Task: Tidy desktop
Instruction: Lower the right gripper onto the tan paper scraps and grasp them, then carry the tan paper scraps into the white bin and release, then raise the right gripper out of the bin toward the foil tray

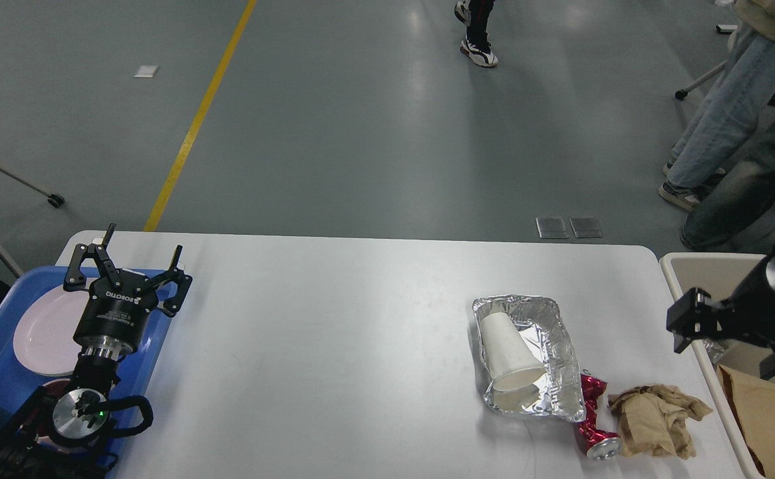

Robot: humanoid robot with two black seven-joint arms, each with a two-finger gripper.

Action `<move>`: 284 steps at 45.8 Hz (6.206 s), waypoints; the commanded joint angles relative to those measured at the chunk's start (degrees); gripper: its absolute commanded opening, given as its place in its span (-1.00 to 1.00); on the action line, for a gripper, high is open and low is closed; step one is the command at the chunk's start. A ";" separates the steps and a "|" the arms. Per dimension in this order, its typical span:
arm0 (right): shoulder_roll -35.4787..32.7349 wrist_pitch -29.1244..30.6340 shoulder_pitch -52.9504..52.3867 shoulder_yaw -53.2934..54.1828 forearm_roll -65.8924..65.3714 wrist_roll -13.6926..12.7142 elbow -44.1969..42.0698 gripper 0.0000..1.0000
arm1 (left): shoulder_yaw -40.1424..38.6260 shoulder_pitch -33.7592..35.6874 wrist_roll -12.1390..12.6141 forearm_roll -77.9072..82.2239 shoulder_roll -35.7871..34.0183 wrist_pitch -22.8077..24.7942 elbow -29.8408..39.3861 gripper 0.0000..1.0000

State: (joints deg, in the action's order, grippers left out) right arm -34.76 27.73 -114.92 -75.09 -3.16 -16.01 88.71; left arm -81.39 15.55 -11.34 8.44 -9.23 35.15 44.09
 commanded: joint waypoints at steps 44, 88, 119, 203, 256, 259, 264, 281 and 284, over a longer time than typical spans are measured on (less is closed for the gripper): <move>4.00 -22.19 49.09 27.63 1.14 0.10 -27.53 0.95 | 0.00 0.00 0.00 0.00 0.00 0.01 0.03 0.93; 4.53 -21.76 48.30 27.10 5.71 -0.08 -27.19 -1.00 | 0.00 0.00 0.00 0.00 0.00 0.01 0.03 0.93; -4.44 10.06 -1.95 -5.23 8.34 0.54 -8.74 -1.00 | 0.00 0.00 0.00 0.00 0.00 0.10 0.03 0.93; 15.77 -26.58 86.71 31.58 14.32 0.45 -89.50 -0.45 | 0.00 0.00 0.00 0.00 0.00 0.01 0.03 0.93; 3.12 -3.49 54.65 24.47 5.89 -0.52 -70.80 1.00 | 0.00 0.01 0.09 0.00 0.00 0.01 0.03 0.93; 3.12 -0.06 46.83 21.66 2.82 -0.52 -64.47 1.00 | 0.00 0.00 0.00 0.00 0.00 0.01 0.03 0.93; 3.99 4.16 32.77 15.69 -0.53 -0.87 -51.91 1.00 | 0.00 0.00 0.00 0.00 0.00 0.01 0.03 0.93; 14.37 21.65 -6.18 7.67 -0.01 -0.87 -20.08 1.00 | 0.00 0.00 0.00 0.00 -0.17 0.01 -0.06 0.93; 14.11 23.68 -11.01 8.03 0.08 -0.87 -14.55 1.00 | 0.00 0.00 0.00 0.00 -0.26 0.01 0.03 0.93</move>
State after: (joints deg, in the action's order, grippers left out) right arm -20.94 46.86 -117.37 -67.56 -3.26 -16.87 65.56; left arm -81.39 15.61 -11.34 8.44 -9.25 35.18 44.13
